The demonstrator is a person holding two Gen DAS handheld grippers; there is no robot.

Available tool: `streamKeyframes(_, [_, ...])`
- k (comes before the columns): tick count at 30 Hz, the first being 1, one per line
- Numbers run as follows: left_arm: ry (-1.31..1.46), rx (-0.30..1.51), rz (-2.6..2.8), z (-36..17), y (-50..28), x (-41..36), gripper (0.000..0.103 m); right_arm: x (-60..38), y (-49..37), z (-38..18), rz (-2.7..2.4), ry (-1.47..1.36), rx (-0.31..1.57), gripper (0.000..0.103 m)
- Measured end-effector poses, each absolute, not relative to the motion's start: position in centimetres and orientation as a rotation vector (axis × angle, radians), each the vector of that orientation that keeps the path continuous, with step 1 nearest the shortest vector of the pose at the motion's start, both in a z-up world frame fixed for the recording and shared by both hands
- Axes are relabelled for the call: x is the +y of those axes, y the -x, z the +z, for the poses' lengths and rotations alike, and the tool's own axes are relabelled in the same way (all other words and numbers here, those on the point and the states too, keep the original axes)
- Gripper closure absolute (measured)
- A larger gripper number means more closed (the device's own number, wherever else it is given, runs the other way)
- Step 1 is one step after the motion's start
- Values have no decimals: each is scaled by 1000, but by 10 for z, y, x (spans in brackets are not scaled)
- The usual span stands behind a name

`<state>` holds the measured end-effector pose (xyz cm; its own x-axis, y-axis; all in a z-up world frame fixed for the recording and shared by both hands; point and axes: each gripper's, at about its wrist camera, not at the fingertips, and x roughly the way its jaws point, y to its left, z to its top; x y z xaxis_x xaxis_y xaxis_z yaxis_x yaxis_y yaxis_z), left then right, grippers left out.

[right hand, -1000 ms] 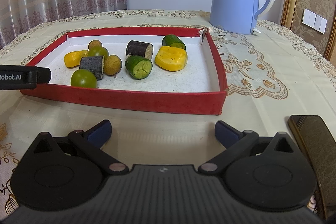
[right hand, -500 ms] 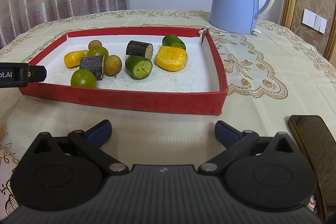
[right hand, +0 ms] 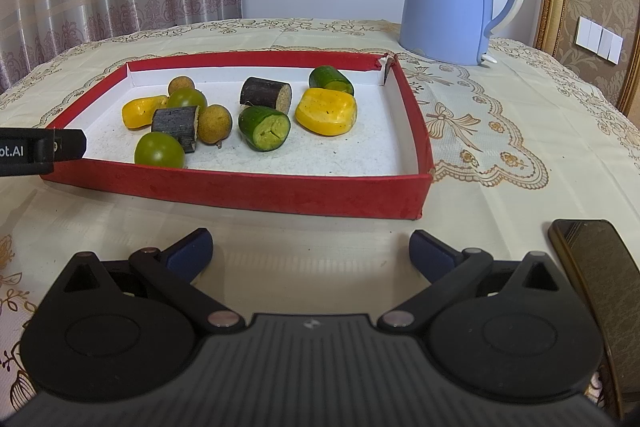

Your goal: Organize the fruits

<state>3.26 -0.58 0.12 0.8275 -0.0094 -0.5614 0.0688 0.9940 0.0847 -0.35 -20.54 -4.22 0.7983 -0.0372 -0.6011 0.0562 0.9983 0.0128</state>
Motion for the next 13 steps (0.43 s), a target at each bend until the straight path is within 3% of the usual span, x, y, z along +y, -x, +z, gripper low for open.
streamKeyframes(13, [-112, 588, -40, 0, -31, -6, 0, -205, 3, -42, -50, -31, 644, 0])
